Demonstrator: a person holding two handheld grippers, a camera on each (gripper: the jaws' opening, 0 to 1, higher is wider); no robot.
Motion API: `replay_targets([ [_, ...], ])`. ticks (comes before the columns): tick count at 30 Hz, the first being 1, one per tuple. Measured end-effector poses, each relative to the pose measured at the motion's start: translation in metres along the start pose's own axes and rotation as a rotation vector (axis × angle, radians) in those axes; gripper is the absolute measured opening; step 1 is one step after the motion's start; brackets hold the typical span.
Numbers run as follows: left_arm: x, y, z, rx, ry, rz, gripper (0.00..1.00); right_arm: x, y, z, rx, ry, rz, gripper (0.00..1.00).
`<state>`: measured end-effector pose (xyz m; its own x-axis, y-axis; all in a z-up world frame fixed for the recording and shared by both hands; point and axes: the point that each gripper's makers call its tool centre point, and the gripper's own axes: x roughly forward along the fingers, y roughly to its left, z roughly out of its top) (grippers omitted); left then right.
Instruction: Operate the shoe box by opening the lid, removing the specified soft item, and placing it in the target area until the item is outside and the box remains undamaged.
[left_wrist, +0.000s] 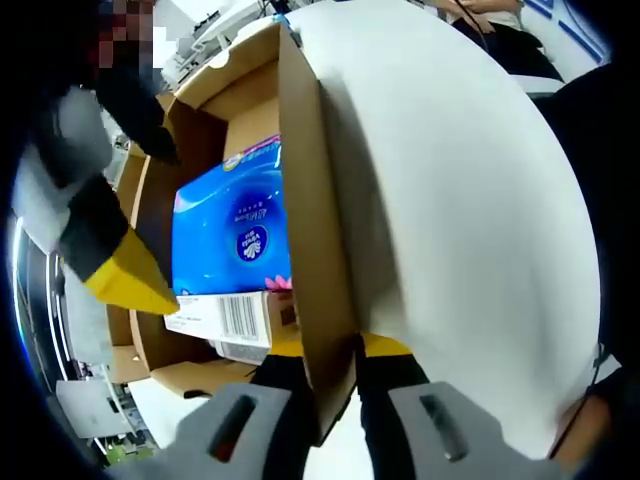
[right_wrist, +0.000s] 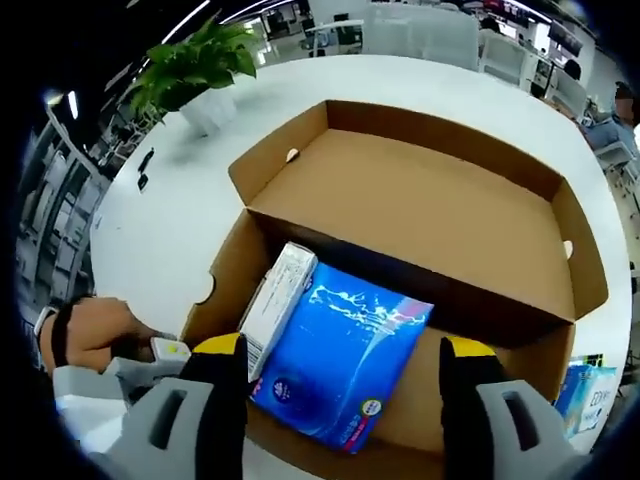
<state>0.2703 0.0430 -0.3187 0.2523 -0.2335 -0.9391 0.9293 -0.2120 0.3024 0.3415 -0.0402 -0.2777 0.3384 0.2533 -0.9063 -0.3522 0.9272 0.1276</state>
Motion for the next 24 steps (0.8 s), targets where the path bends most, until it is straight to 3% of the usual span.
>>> replay_targets([
  [8,0.000,0.000,0.000,-0.001,0.000,0.001,0.13,0.010,-0.008,-0.005,0.018,0.011,-0.019,0.77],
  [12,0.000,0.000,0.000,-0.003,0.002,0.001,0.13,0.029,-0.003,-0.016,0.019,0.046,-0.016,0.73],
  [24,0.002,0.003,-0.001,-0.004,0.013,0.004,0.13,0.036,-0.006,-0.012,0.013,0.055,-0.026,0.73],
])
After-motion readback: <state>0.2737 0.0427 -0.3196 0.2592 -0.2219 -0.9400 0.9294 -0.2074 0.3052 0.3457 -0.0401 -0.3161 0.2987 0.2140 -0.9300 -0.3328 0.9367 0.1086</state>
